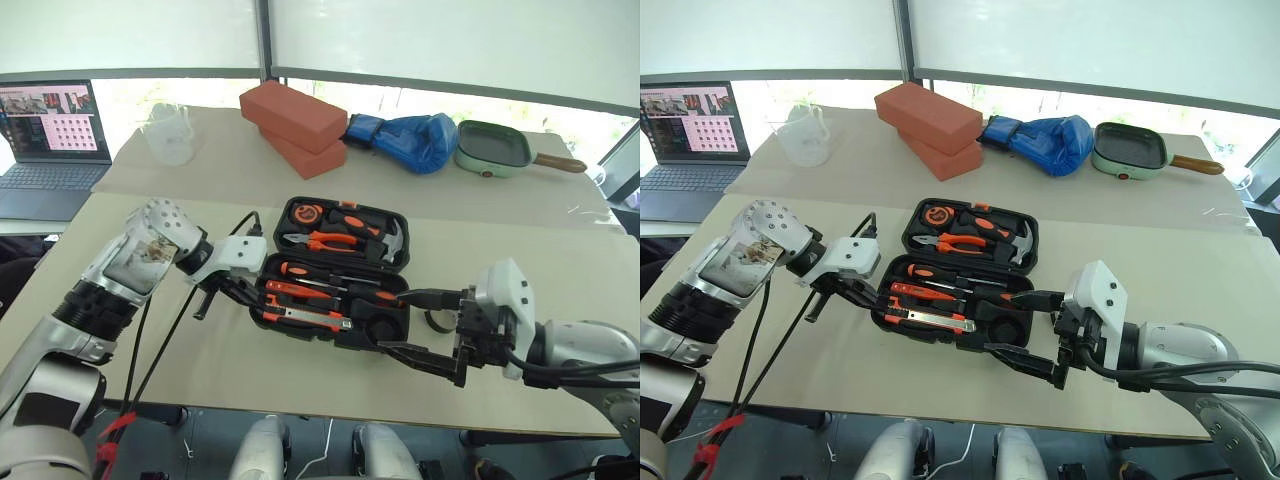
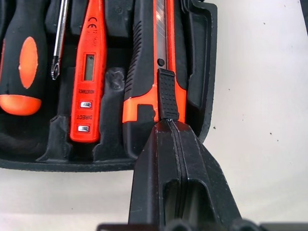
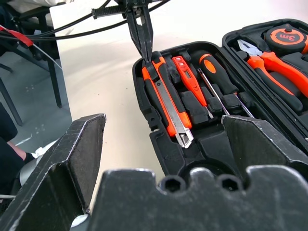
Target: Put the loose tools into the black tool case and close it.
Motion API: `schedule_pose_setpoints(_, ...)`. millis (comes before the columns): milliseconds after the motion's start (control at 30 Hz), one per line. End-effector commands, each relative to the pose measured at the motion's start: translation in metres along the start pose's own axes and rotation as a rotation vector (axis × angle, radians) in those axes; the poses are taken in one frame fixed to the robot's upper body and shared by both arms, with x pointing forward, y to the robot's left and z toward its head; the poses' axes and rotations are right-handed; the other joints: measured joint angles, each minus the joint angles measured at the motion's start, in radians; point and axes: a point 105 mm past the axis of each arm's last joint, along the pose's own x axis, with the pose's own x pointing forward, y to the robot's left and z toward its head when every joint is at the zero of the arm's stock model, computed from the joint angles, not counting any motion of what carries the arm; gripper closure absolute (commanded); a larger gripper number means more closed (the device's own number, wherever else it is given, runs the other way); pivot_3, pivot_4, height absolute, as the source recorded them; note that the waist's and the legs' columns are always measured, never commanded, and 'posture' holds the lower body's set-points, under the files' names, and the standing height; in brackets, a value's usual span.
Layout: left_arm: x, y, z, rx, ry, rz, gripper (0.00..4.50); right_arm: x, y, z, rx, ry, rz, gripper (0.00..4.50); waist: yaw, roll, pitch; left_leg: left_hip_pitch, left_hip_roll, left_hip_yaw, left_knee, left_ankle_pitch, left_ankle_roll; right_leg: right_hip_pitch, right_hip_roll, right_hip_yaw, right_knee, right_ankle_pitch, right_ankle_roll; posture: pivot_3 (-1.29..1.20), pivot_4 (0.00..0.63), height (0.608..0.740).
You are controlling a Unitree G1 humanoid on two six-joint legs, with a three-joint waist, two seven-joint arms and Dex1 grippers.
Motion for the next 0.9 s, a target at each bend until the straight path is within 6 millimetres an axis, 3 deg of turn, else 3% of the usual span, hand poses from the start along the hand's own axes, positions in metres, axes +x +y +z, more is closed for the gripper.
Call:
schedule_pose_setpoints(33, 0.012, -0.001, -0.013, -0.036, 0.042, -0.015, 4.47, -0.002, 0.001, 0.011, -0.052, -0.029, -0.003, 0.00, 0.001, 0.000, 0.000, 0.001, 0.000, 0.000, 0.000, 0.000, 0.000, 0.000, 0.000, 0.000, 0.000, 0.000, 0.000, 0.00, 0.150, 0.738)
schedule_pose_setpoints(233, -0.006, 0.007, -0.017, -0.069, 0.043, 0.037, 4.47, -0.001, 0.000, 0.012, -0.054, -0.031, -0.002, 0.00, -0.013, 0.000, 0.000, 0.001, 0.000, 0.001, 0.000, 0.000, 0.000, -0.001, 0.001, 0.001, 0.000, 0.000, -0.001, 0.00, 0.150, 0.738)
schedule_pose_setpoints(433, -0.027, 0.013, -0.008, -0.083, -0.012, 0.071, 4.47, -0.001, 0.000, 0.011, -0.055, -0.029, 0.002, 0.00, -0.025, -0.001, 0.000, 0.000, 0.001, 0.001, -0.001, 0.000, 0.000, -0.003, 0.002, 0.001, 0.003, -0.001, -0.002, 0.00, 0.150, 0.738)
schedule_pose_setpoints(667, -0.033, 0.010, 0.029, -0.055, -0.149, 0.015, 4.47, 0.001, -0.001, 0.012, -0.064, -0.029, 0.009, 0.00, -0.022, -0.001, 0.001, -0.003, 0.001, 0.000, 0.000, 0.000, 0.000, -0.004, 0.000, 0.001, 0.001, -0.001, 0.000, 0.00, 0.150, 0.738)
schedule_pose_setpoints(900, -0.019, 0.013, 0.029, -0.022, -0.121, -0.002, 4.47, 0.001, 0.000, 0.013, -0.065, -0.029, 0.005, 0.00, -0.026, -0.001, 0.001, -0.004, 0.000, 0.000, 0.000, 0.000, 0.000, -0.004, 0.001, 0.001, 0.001, 0.000, 0.000, 0.00, 0.150, 0.738)
